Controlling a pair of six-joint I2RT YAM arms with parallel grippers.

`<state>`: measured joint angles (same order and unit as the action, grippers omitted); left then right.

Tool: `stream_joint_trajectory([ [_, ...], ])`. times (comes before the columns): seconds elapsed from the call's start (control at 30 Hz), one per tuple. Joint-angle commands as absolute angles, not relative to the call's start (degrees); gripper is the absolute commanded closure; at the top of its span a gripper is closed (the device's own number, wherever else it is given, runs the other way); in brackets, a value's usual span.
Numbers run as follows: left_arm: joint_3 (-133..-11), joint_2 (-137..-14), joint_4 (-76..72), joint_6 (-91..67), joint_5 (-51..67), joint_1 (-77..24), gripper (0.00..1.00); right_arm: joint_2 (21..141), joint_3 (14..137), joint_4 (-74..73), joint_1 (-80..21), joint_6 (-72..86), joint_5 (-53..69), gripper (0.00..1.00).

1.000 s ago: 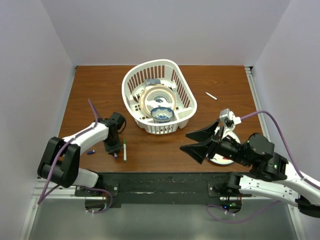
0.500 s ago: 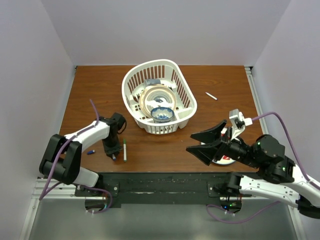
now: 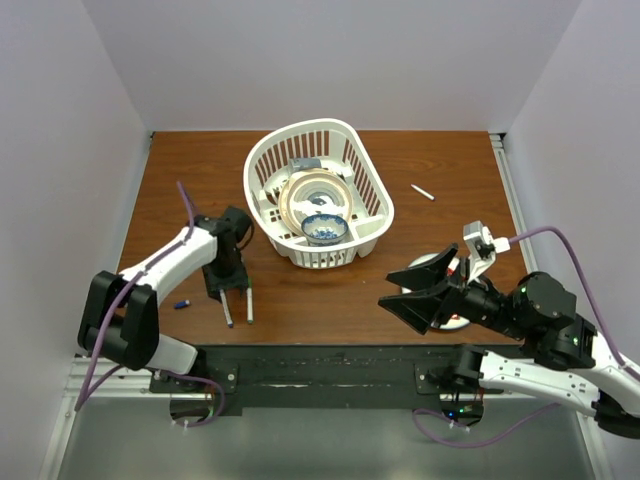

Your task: Insert the pens into the pen caps

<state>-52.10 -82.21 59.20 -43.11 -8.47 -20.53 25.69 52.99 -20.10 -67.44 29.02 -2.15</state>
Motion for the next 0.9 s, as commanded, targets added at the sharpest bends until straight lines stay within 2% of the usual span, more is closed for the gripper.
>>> stream_joint_trajectory([
  [0.0,-63.35,-78.41,66.78,-41.84,-14.06,-19.78,0.28,26.72,55.9,-22.41,-67.41,29.71,-2.02,0.3],
  [0.07,-68.54,-77.79,67.41,-40.96,-15.46,-19.34,0.26,28.12,56.34,-23.9,-67.41,29.36,-2.55,0.28],
  [0.23,-84.07,-74.27,66.19,-40.16,-22.56,-18.81,0.1,31.55,57.39,-27.68,-67.41,28.65,-7.64,0.25],
  [0.33,-87.1,-68.22,61.19,-40.78,-28.54,-18.72,0.0,34.1,57.83,-29.7,-67.41,28.13,-13.08,0.25],
  [0.43,-81.33,-58.56,48.81,-35.8,-24.81,-18.63,0.0,36.21,58.36,-30.93,-67.41,27.69,-18.97,0.22],
  [0.53,-75.79,-50.38,47.9,-45.05,-29.34,-18.63,0.0,38.84,59.59,-32.43,-67.41,26.64,-25.12,0.17],
  [0.6,-71.65,-44.84,39.08,-39.84,-25.16,-18.72,0.0,41.29,60.9,-33.13,-67.41,25.76,-29.85,0.14],
  [0.73,-66.01,-45.25,35.16,-33.33,-11.74,-18.63,0.03,47.18,65.47,-36.03,-67.32,21.72,-40.84,0.11],
  [0.87,-64.96,-50.79,37.01,-31.82,-8.62,-18.63,0.04,54.3,73.1,-37.35,-64.87,17.41,-49.3,0.15],
])
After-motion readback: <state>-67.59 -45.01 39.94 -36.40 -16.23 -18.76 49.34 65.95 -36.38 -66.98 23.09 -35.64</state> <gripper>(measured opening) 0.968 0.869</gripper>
